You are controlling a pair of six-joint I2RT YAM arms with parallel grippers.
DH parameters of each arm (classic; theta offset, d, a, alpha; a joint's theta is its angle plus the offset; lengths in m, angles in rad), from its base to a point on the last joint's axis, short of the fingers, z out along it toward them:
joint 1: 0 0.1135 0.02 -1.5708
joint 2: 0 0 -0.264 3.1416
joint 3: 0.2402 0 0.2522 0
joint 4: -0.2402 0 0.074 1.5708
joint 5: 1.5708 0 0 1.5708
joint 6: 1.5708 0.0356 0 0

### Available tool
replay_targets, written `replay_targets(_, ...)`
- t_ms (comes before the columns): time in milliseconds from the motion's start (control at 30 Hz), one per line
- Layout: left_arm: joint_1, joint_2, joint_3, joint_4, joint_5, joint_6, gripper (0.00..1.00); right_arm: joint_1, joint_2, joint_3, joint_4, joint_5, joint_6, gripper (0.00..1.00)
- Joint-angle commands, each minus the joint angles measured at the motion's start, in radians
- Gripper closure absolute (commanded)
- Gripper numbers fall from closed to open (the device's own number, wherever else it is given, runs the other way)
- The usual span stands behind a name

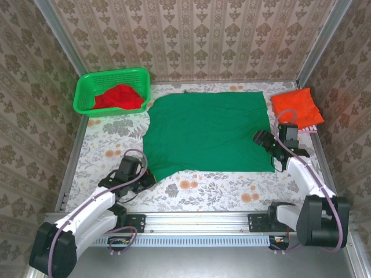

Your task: Fold and stack the t-shirts

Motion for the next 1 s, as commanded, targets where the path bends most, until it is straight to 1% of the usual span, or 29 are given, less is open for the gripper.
replay_targets(0, 0.026, -0.003, 0.057, -0.024, 0.014, -0.016, 1.0, -0.005, -0.1, -0.03, -0.154, 0.087, 0.034, 0.16)
replay_targets(100, 0.04, -0.002, 0.09, -0.031, 0.021, -0.021, 1.0, -0.022, -0.179, -0.044, -0.295, 0.156, 0.069, 0.2)
replay_targets(167, 0.055, 0.003, 0.108, -0.032, 0.031, -0.009, 1.0, -0.051, -0.217, -0.064, -0.366, 0.154, 0.087, 0.25)
replay_targets(233, 0.073, 0.018, 0.118, -0.04, 0.044, 0.012, 1.0, -0.082, -0.234, -0.093, -0.384, 0.126, 0.096, 0.3)
replay_targets(367, 0.103, 0.062, 0.118, -0.023, 0.076, 0.031, 1.0, -0.132, -0.201, -0.143, -0.332, 0.038, 0.122, 0.42)
replay_targets(467, 0.105, 0.08, 0.128, -0.018, 0.079, 0.041, 1.0, -0.135, -0.131, -0.154, -0.235, -0.031, 0.137, 0.46)
replay_targets(567, 0.111, 0.082, 0.137, -0.023, 0.077, 0.048, 1.0, -0.135, -0.044, -0.146, -0.165, -0.061, 0.142, 0.52)
replay_targets(667, 0.114, 0.076, 0.137, -0.03, 0.077, 0.046, 1.0, -0.137, 0.012, -0.143, -0.121, -0.067, 0.148, 0.58)
replay_targets(833, 0.116, 0.058, 0.123, -0.028, 0.071, 0.037, 1.0, -0.139, 0.045, -0.145, -0.098, -0.036, 0.139, 0.64)
replay_targets(967, 0.118, 0.06, 0.125, -0.031, 0.072, 0.038, 1.0, -0.145, 0.08, -0.137, -0.115, -0.022, 0.135, 0.63)
